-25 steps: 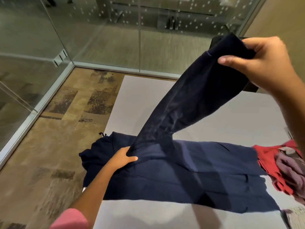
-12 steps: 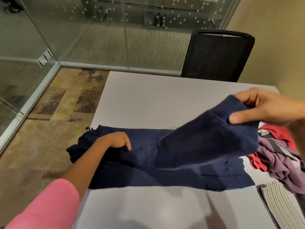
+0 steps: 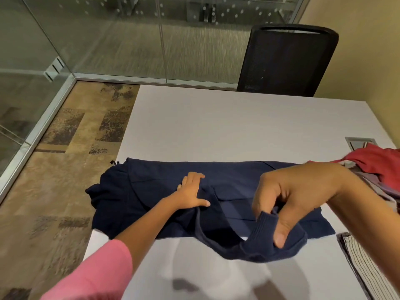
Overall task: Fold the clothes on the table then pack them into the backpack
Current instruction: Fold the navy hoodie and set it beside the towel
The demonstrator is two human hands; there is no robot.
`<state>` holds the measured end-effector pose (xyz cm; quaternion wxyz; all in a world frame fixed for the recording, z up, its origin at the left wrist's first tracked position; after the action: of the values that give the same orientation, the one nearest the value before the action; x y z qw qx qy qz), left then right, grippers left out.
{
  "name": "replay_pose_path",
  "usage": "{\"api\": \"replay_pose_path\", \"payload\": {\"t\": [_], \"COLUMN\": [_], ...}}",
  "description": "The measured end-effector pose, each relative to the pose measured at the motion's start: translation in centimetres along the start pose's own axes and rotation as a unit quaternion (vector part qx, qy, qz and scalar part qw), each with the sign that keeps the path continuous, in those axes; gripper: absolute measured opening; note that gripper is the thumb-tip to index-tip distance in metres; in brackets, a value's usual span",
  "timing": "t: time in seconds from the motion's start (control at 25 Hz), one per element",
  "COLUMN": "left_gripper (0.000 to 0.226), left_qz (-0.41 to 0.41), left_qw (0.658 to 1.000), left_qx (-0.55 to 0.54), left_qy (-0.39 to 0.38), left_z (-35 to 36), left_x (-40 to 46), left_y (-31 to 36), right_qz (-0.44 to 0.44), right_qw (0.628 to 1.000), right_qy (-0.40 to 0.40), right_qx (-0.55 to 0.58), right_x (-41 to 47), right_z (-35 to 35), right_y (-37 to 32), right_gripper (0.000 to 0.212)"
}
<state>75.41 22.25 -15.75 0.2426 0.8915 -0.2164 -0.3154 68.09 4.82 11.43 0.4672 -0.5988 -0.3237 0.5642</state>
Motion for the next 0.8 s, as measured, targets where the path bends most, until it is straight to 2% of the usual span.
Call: {"api": "replay_pose_path", "payload": {"t": [0.08,0.2,0.28,0.36,0.44,0.52,0.6,0.68,0.72,0.8], "left_gripper": [0.070,0.048,0.041,0.041,0.052,0.071,0.082,0.065,0.054,0.043], "left_qz": [0.026,0.041,0.010,-0.053,-0.120,-0.176,-0.197,-0.175,-0.147,-0.104], "left_qw": [0.999,0.992,0.994,0.987,0.971,0.952,0.943,0.960,0.974,0.991], "left_qx": [0.033,0.073,0.006,-0.097,-0.191,-0.249,-0.268,-0.219,-0.168,-0.078], "left_qy": [-0.011,-0.096,-0.112,-0.113,-0.076,-0.026,-0.012,-0.020,-0.029,-0.024], "left_z": [0.5,1.2,0.1,-1.3,-2.8,-3.6,-3.9,-4.1,-4.4,-4.8], "left_x": [-1.2,-2.6,-3.8,-4.6,-5.4,-6.1,-6.7,-6.9,-6.8,-6.1], "left_y": [0.1,-0.7,-0.4,-1.0,-3.1,-6.4,-8.8,-9.7,-9.6,-9.7], "right_qz": [-0.011,-0.037,-0.053,-0.077,-0.106,-0.127,-0.096,0.004,0.063,0.164], "right_qw": [0.999,0.999,0.998,0.984,0.935,0.849,0.752,0.678,0.654,0.627], "right_qy": [-0.028,-0.032,0.026,0.156,0.328,0.491,0.624,0.713,0.737,0.753], "right_qx": [-0.009,-0.012,0.003,0.027,0.079,0.149,0.188,0.178,0.157,0.112], "right_x": [1.1,1.8,1.3,-0.2,-2.6,-5.9,-9.3,-12.1,-13.0,-14.1], "right_z": [0.2,-0.1,-0.7,-1.9,-3.9,-6.2,-8.4,-9.8,-10.1,-10.0], "right_y": [-0.1,-0.4,-0.5,-0.3,0.5,2.4,6.1,11.1,13.7,18.5], "right_gripper": [0.026,0.018,0.013,0.015,0.028,0.029,0.030,0.017,0.009,0.010]}}
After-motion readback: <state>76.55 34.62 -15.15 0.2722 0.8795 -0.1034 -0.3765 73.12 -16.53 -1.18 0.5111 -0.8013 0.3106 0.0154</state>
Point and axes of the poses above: each hand's wrist, its own x-axis towards the middle knuckle, its own z-axis out of the palm, y = z × x, the point moved 3 cm from there along x, towards the middle knuckle, and after that the axes turned 4 degrees about x, right-handed, at the moved point
